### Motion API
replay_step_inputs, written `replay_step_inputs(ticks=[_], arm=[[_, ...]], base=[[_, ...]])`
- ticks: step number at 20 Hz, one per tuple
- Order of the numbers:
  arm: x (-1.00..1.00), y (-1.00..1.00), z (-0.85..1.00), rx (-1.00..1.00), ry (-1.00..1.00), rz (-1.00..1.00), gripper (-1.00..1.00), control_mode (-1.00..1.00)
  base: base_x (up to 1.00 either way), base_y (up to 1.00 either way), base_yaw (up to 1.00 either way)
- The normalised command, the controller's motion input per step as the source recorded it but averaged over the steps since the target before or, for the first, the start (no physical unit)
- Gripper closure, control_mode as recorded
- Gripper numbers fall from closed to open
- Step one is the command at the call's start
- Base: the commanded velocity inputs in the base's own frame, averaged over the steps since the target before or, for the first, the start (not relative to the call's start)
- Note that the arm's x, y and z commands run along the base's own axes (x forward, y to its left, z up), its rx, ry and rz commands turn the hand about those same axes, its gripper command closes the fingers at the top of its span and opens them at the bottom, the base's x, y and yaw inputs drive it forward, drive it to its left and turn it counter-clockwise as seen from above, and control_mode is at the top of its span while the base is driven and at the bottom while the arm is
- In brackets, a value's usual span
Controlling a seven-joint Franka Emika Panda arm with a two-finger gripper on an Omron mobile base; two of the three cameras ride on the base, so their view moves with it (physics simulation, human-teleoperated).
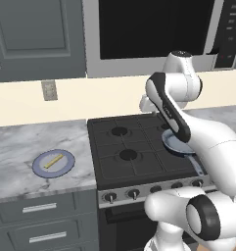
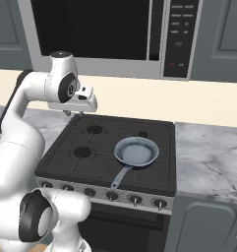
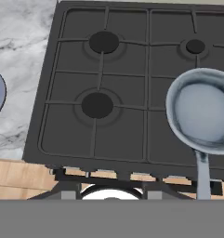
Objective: Pick up the butter stick and place it in the pan. Then turn on the burner for the pan.
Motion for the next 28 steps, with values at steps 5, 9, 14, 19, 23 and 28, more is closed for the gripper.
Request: replay_step_inputs(ticks=[5, 9, 14, 19, 23, 28], arm=[[0.0, 0.0, 0.0, 0.0, 0.0, 0.0, -1.0, -1.0], [0.0, 0.0, 0.0, 0.0, 0.0, 0.0, -1.0, -1.0], [0.0, 0.06, -0.05, 0.0, 0.02, 0.0, -1.0, -1.0], [0.0, 0.25, -0.21, 0.0, 0.05, 0.0, -1.0, -1.0], [0.0, 0.35, -0.23, 0.0, 0.08, 0.0, -1.0, -1.0], [0.0, 0.41, -0.18, 0.0, 0.13, 0.0, -1.0, -1.0]], base=[[0.0, 0.0, 0.0], [0.0, 0.0, 0.0], [0.0, 0.0, 0.0], [0.0, 0.0, 0.0], [0.0, 0.0, 0.0], [0.0, 0.0, 0.0]])
